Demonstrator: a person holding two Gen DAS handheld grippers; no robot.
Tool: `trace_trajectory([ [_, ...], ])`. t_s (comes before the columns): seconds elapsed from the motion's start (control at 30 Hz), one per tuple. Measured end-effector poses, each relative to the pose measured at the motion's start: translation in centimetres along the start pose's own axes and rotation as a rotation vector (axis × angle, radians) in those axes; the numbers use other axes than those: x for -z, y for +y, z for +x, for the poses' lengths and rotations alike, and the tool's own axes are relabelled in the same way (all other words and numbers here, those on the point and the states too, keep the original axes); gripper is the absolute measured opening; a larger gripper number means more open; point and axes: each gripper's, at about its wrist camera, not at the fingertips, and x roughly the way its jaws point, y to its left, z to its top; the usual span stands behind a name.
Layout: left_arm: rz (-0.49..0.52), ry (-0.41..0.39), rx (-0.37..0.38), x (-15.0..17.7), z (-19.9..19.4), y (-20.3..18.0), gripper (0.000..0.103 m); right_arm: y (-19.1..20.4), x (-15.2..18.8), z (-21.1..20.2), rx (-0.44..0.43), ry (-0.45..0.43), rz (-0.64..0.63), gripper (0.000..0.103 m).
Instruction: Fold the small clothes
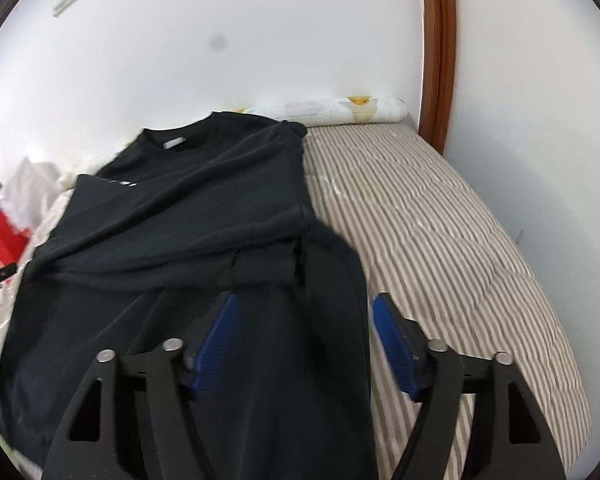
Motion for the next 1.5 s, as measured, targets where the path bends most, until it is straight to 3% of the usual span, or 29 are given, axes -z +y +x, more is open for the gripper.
trace_trajectory([
  [0.13, 0.017, 0.004, 0.007, 1.5, -2.5, -1.8, 0.040, 0.4, 1.4, -3.5, 0.116, -0.056, -0.020, 0.090],
  [0.33, 0.040, 0.015, 0.031, 3.6, -5.2, -3.8, 0.040, -0.4, 4.4, -7.2, 0.189, -0.129, -0.029, 0.092],
  [0.47, 0.053, 0.020, 0.022, 5.1, -6.6, -4.2, 0.040, -1.0, 6.4, -8.2, 0.087, -0.137, -0.039, 0.092],
  [0.57, 0.052, 0.055, 0.055, 6.4, -7.3, -3.8, 0.040, -1.9, 7.4, -7.6, 0.078, -0.067, 0.005, 0.092],
  [0.7, 0.050, 0.069, 0.016, 8.4, -8.2, -2.5, 0.040, -2.4, 8.8, -6.9, 0.050, -0.014, 0.016, 0.090],
  [0.73, 0.038, 0.072, 0.009, 9.0, -8.4, -2.0, 0.041, -2.3, 9.1, -6.7, 0.041, 0.000, 0.016, 0.089],
  [0.83, 0.001, 0.092, -0.002, 10.6, -8.3, -0.8, 0.063, -2.4, 10.1, -6.3, 0.036, 0.010, 0.041, 0.080],
  [0.93, -0.030, 0.139, 0.008, 12.3, -7.7, 0.1, 0.063, -1.9, 11.0, -5.2, -0.007, 0.062, 0.037, 0.074],
  [1.03, -0.051, 0.170, 0.038, 13.7, -7.3, 0.6, 0.062, -1.1, 11.9, -3.7, 0.012, 0.102, 0.015, 0.067],
  [1.1, -0.067, 0.142, 0.049, 14.3, -7.8, 0.5, 0.061, -0.7, 12.2, -3.4, 0.026, 0.085, 0.011, 0.064],
  [1.3, -0.040, 0.145, 0.033, 15.6, -8.6, -1.2, 0.054, 1.3, 11.8, -2.4, -0.044, 0.078, 0.007, 0.060],
  [1.43, -0.026, 0.131, -0.015, 15.5, -8.4, -2.3, 0.031, 2.5, 11.8, -1.7, -0.032, 0.059, -0.017, 0.059],
  [1.5, -0.026, 0.122, -0.041, 15.3, -8.2, -2.6, 0.022, 3.0, 11.8, -1.6, -0.029, 0.046, -0.046, 0.048],
])
